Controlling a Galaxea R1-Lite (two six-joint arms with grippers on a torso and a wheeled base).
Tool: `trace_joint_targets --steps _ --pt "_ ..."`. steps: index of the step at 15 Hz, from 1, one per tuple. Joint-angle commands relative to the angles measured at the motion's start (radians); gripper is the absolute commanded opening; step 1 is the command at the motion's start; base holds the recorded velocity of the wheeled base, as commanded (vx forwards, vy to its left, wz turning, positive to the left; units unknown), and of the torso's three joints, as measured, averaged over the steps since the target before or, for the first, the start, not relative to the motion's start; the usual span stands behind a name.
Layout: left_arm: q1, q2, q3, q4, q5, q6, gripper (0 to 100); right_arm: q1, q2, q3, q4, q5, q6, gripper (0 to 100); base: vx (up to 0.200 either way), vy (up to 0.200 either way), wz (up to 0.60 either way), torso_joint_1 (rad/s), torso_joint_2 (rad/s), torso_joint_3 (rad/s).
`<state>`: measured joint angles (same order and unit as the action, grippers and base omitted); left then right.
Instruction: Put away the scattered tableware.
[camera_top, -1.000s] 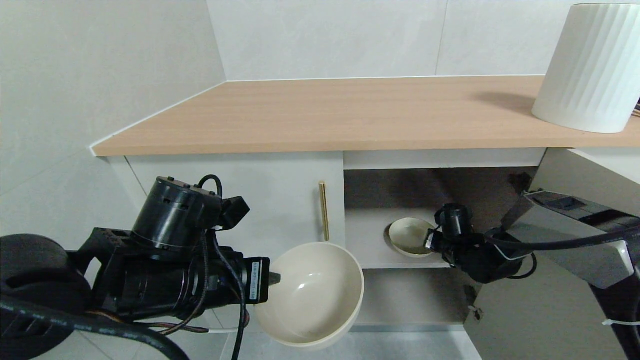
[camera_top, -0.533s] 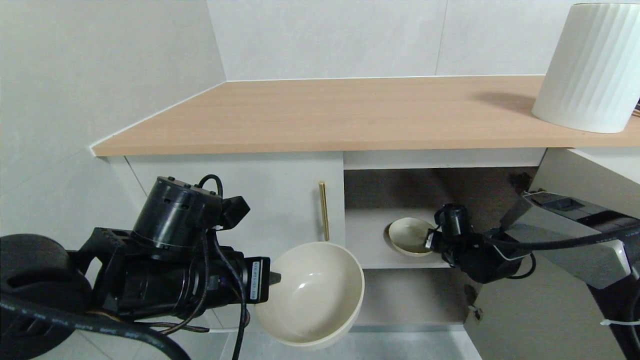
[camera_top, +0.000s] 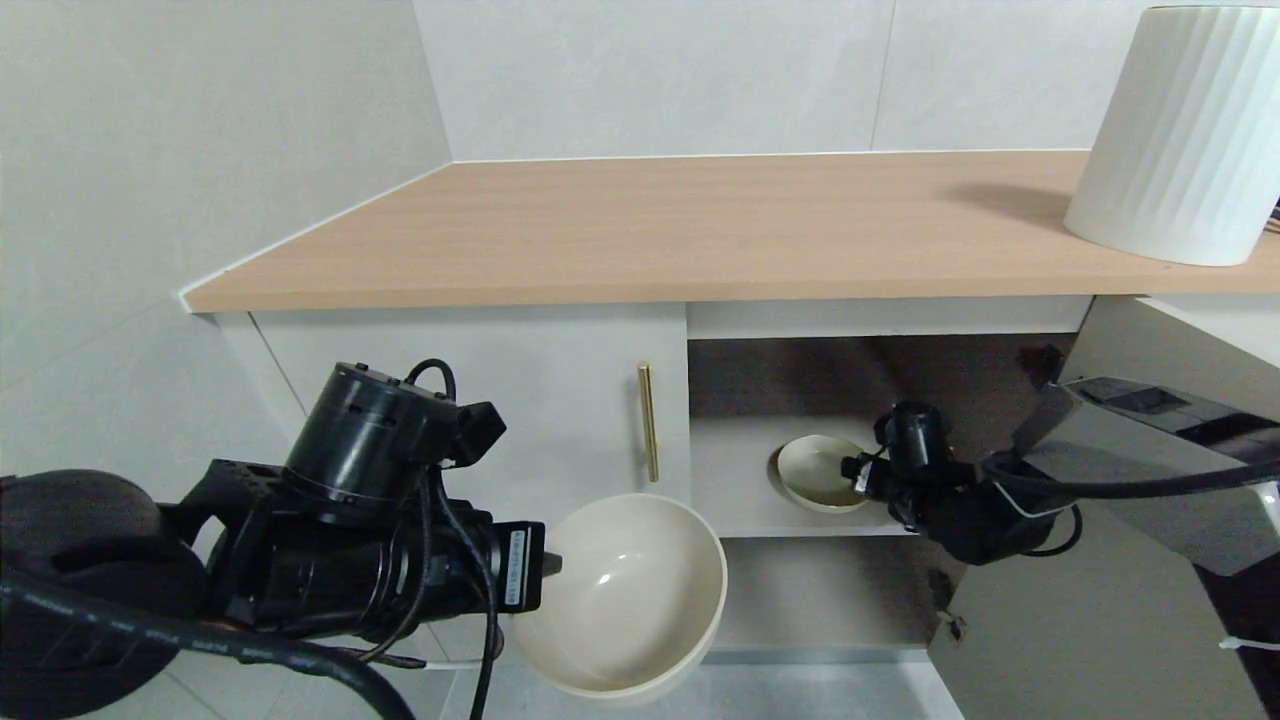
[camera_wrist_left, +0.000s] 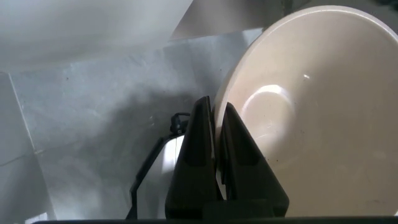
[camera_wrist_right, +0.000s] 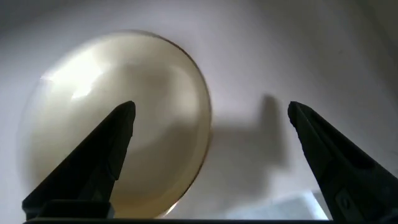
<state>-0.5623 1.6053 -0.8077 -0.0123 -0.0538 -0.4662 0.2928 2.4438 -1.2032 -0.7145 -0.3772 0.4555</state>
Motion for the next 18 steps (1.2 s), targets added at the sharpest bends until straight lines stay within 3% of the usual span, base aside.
trace_joint_targets --steps 1,3,5,6,8,9,10,12,16,18 --pt "-0.002 0.062 -0.001 0.002 0.002 0.000 0 0.052 -0.164 0.099 0.006 0.029 0.008 100 0.000 0.000 0.00 0.000 0.00 0.000" --pt "-0.014 0.127 -0.011 0.000 0.029 0.015 0 0.111 -0.266 0.171 0.041 0.077 -0.001 100 0.000 0.000 0.00 0.000 0.00 0.000" --pt "-0.014 0.191 -0.011 -0.001 0.103 0.086 0 0.167 -0.388 0.209 0.184 0.147 -0.001 100 0.000 0.000 0.00 0.000 0.00 0.000" --pt "-0.028 0.223 -0.011 -0.005 0.147 0.103 0 0.186 -0.447 0.226 0.257 0.198 -0.001 100 0.000 0.000 0.00 0.000 0.00 0.000" --pt "-0.064 0.272 -0.015 -0.011 0.216 0.110 0 0.215 -0.540 0.240 0.397 0.293 -0.005 100 0.000 0.000 0.00 0.000 0.00 0.000" --pt "-0.067 0.274 -0.016 -0.011 0.219 0.112 0 0.218 -0.549 0.240 0.414 0.301 -0.005 100 0.000 0.000 0.00 0.000 0.00 0.000" --pt "-0.083 0.288 -0.019 -0.011 0.223 0.110 0 0.261 -0.615 0.244 0.521 0.371 -0.037 100 0.000 0.000 0.00 0.000 0.00 0.000" --pt "-0.099 0.285 -0.030 -0.026 0.232 0.109 0 0.321 -0.654 0.272 0.550 0.400 -0.054 100 0.000 0.000 0.00 0.000 0.00 0.000" --pt "-0.163 0.277 -0.021 -0.117 0.368 0.106 0 0.381 -0.649 0.304 0.598 0.417 -0.121 100 0.000 0.000 0.00 0.000 0.00 0.000" --pt "-0.180 0.269 -0.018 -0.126 0.370 0.101 0 0.413 -0.635 0.307 0.599 0.440 -0.121 100 0.000 0.000 0.00 0.000 0.00 0.000"
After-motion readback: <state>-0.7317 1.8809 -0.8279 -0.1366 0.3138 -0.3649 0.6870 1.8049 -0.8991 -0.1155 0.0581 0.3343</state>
